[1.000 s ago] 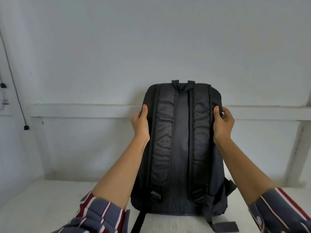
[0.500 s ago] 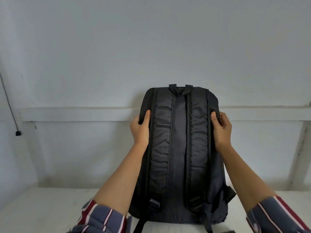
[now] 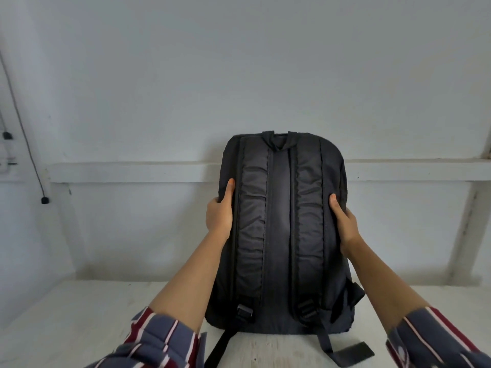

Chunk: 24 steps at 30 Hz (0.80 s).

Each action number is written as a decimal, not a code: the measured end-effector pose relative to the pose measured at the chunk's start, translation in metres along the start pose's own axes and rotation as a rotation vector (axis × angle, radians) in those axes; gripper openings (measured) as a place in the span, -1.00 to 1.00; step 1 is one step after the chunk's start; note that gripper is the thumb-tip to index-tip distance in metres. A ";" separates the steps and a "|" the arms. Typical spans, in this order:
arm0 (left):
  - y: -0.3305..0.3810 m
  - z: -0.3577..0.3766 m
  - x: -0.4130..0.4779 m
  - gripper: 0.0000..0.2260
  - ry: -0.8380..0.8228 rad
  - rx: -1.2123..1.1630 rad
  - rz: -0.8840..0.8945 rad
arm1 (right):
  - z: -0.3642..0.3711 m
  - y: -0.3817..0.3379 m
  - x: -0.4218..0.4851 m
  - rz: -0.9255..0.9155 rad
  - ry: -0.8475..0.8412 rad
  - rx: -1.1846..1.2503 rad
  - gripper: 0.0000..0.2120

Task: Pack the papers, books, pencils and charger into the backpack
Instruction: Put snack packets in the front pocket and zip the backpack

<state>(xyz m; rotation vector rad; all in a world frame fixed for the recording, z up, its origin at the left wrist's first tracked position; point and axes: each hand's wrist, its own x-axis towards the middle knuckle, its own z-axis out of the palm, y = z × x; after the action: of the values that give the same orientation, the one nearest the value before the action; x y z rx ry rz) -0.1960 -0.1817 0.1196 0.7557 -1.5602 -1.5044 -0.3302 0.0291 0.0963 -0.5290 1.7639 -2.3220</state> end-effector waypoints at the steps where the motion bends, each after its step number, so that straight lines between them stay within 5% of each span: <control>1: 0.002 0.000 -0.004 -0.44 0.042 -0.007 0.036 | 0.002 -0.001 -0.005 -0.036 0.027 0.030 -0.39; 7: 0.022 0.003 -0.015 -0.53 0.077 -0.099 0.181 | 0.006 -0.012 -0.012 -0.161 0.127 0.040 -0.58; 13: 0.014 0.007 -0.009 -0.53 0.125 -0.224 0.264 | 0.007 -0.007 -0.006 -0.273 0.182 0.024 -0.52; 24: 0.010 -0.001 -0.026 -0.57 0.126 -0.320 0.372 | -0.002 -0.009 -0.029 -0.387 0.168 0.052 -0.87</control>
<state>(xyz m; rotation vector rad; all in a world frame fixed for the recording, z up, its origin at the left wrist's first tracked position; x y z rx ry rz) -0.1810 -0.1584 0.1257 0.3456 -1.2432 -1.3536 -0.3031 0.0433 0.0991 -0.7452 1.7988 -2.7356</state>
